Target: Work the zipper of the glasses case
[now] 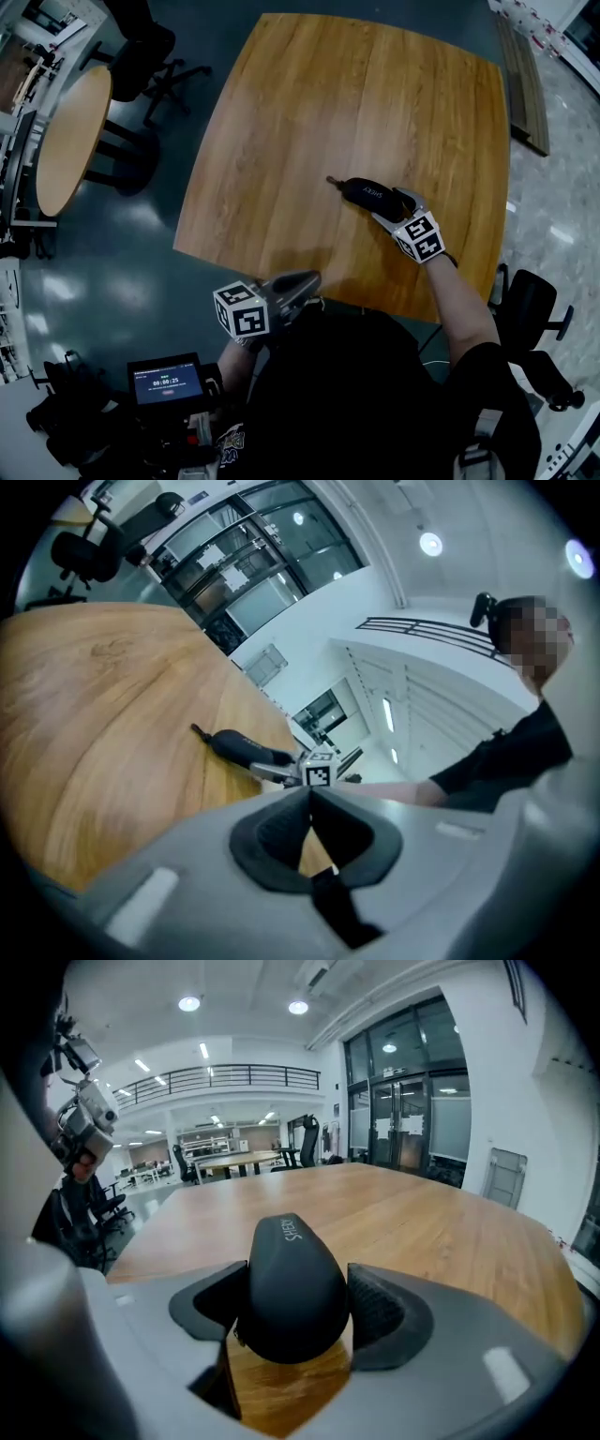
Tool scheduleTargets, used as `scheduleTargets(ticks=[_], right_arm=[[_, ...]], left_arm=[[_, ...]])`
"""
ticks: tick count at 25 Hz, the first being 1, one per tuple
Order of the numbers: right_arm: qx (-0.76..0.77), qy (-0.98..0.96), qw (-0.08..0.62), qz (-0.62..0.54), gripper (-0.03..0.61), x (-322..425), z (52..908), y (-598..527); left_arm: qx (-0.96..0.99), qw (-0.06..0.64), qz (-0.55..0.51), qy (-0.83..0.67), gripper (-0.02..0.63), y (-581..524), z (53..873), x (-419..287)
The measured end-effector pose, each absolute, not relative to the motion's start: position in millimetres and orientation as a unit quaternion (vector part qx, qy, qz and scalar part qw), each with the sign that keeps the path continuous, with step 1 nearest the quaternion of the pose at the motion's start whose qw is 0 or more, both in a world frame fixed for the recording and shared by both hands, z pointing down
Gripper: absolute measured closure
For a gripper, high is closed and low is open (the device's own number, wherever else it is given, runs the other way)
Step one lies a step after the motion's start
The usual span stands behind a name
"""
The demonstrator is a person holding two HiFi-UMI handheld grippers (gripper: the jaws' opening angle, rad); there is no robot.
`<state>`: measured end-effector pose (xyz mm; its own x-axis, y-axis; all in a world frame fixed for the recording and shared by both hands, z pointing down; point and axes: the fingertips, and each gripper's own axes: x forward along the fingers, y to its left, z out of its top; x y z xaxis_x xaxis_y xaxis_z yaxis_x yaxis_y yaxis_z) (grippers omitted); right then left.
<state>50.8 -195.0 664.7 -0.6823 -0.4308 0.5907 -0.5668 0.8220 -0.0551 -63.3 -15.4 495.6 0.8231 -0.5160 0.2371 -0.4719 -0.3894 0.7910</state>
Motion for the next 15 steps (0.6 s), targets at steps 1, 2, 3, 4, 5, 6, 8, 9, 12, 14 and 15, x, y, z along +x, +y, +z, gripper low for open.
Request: scheduleTargets(ticks=[1,2,3,4,5,6,8,9,12,14,15], right_arm=[[0.266,-0.907,0.305,0.114,0.245,48.0,672.6,-196.0],[0.260,-0.904,0.320,0.112,0.249,46.1,679.7,-196.5],[0.255,-0.901,0.334,0.109,0.252,46.7,685.2,-195.7],[0.254,-0.898,0.343,0.105,0.252,50.5,688.2,-193.4],[0.256,-0.897,0.345,0.104,0.249,56.0,688.3,-190.6],[0.263,-0.897,0.340,0.104,0.249,61.2,685.4,-188.9],[0.287,-0.897,0.318,0.109,0.245,66.7,672.9,-189.3],[0.300,-0.897,0.304,0.112,0.245,67.7,663.7,-189.7],[0.343,-0.898,0.244,0.128,0.478,70.4,622.2,-181.8],[0.366,-0.900,0.180,0.154,0.574,71.8,587.4,-165.2],[0.373,-0.900,0.145,0.171,0.574,70.6,570.6,-153.6]], left_arm=[[0.833,0.468,-0.025,-0.293,0.615,-13.3,496.1,-66.7],[0.832,0.471,-0.027,-0.291,0.615,-12.0,496.5,-71.1],[0.831,0.473,-0.028,-0.290,0.615,-10.2,497.4,-73.7],[0.831,0.475,-0.028,-0.288,0.615,-7.3,498.7,-73.4],[0.832,0.475,-0.024,-0.286,0.615,-3.4,500.6,-71.2],[0.833,0.474,-0.018,-0.284,0.615,-0.1,503.0,-69.1],[0.838,0.469,-0.005,-0.277,0.615,0.9,506.9,-70.3],[0.841,0.467,-0.002,-0.273,0.616,-0.9,507.8,-73.4],[0.848,0.464,-0.001,-0.257,0.615,-5.9,505.3,-82.8],[0.856,0.458,-0.004,-0.240,0.615,-4.8,501.6,-83.5],[0.860,0.456,-0.008,-0.229,0.615,-3.3,498.9,-82.3]])
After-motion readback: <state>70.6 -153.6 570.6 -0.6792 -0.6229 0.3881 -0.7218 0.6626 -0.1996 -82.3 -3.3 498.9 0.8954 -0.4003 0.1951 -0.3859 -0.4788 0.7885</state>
